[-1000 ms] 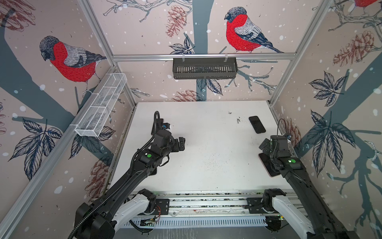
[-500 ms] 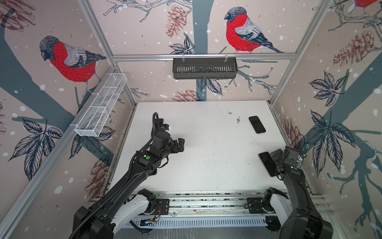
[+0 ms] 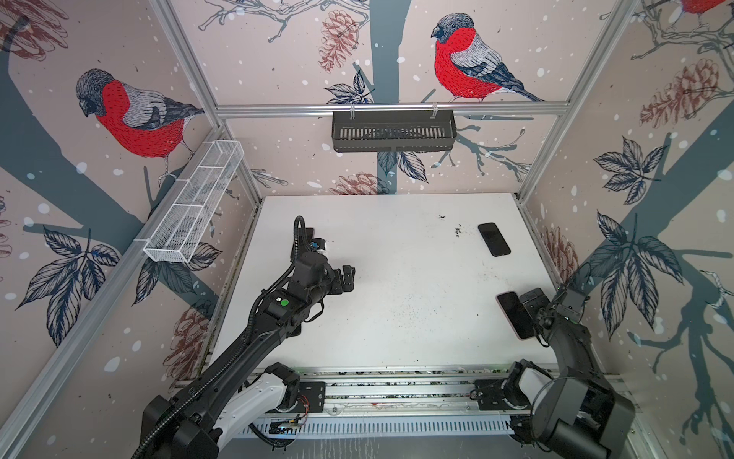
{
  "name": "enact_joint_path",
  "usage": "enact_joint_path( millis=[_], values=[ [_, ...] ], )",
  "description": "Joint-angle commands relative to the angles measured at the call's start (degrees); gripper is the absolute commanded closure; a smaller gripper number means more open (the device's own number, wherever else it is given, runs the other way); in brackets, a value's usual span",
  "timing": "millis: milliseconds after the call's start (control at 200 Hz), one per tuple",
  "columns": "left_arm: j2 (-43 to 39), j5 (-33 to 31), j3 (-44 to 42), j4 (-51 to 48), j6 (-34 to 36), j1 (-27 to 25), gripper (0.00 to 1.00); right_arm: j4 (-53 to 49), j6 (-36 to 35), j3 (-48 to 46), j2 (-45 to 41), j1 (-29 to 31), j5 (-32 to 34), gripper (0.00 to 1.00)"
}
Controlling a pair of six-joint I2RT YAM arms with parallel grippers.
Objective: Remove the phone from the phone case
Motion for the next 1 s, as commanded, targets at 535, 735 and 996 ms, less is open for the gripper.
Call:
enact_joint_path(
  millis=[535,735,996],
  values=[
    [-1.5,0.6,-0.1,0.4,0.7,0.0,0.01,-0.8,2.1,-3.3,-5.1,3.3,-3.2,0.00],
    [-2.1,0.7,-0.3,0.3,0.9,0.0,0.01,-2.0,4.2,-4.3,-7.5,7.9,-2.1,0.00],
    [-2.9,0.6,-0.6,0.3,0.8,0.0,0.01,-3.1,8.0,-6.2,-11.5,16.9,2.1,0.00]
  ],
)
